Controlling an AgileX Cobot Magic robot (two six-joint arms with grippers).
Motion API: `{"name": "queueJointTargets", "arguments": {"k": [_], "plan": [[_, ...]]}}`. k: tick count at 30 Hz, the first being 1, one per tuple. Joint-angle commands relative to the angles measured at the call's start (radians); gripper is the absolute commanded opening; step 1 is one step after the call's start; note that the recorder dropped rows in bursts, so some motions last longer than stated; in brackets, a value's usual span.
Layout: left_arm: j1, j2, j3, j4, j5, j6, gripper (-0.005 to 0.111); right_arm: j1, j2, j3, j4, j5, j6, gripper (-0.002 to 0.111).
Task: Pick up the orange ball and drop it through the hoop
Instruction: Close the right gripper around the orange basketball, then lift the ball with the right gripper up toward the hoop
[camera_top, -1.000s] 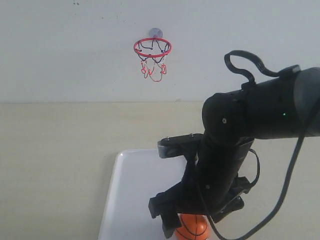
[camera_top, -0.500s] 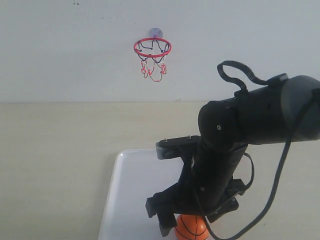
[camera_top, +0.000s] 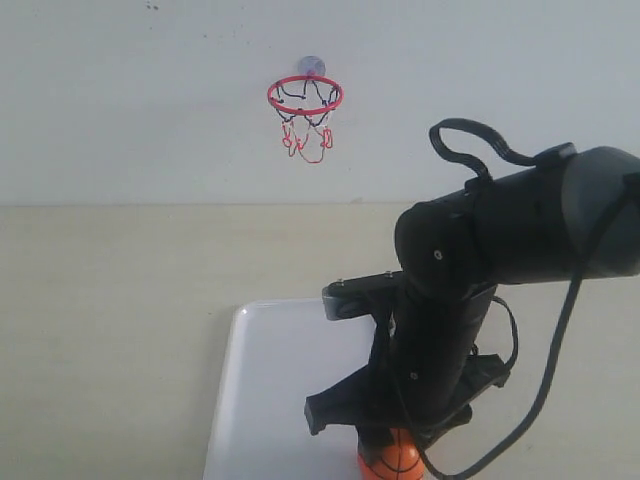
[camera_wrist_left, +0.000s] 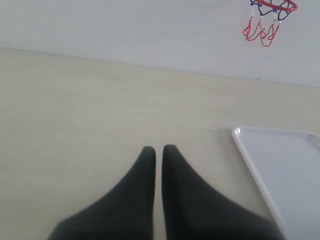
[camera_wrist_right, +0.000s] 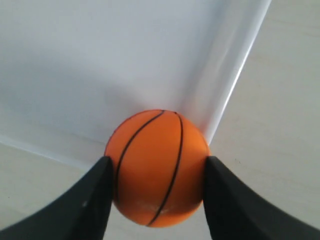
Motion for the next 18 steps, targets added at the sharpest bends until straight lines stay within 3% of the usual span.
{"name": "queueJointTargets", "arguments": {"k": [1,14,18], "plan": [[-0.001,-0.002,0.002,0.005,0.001,0.003,0.004,0.0,-0.047,-0.071,-0.014,0.022,-0.009,0.0],[-0.001,-0.002,0.002,0.005,0.001,0.003,0.004,0.0,-0.129,-0.285,-0.075,0.007,-0.191,0.0],[-0.001,-0.002,0.002,0.005,0.001,0.003,0.004,-0.002,-0.129,-0.285,-0.214,-0.037,-0.202,0.0]]}}
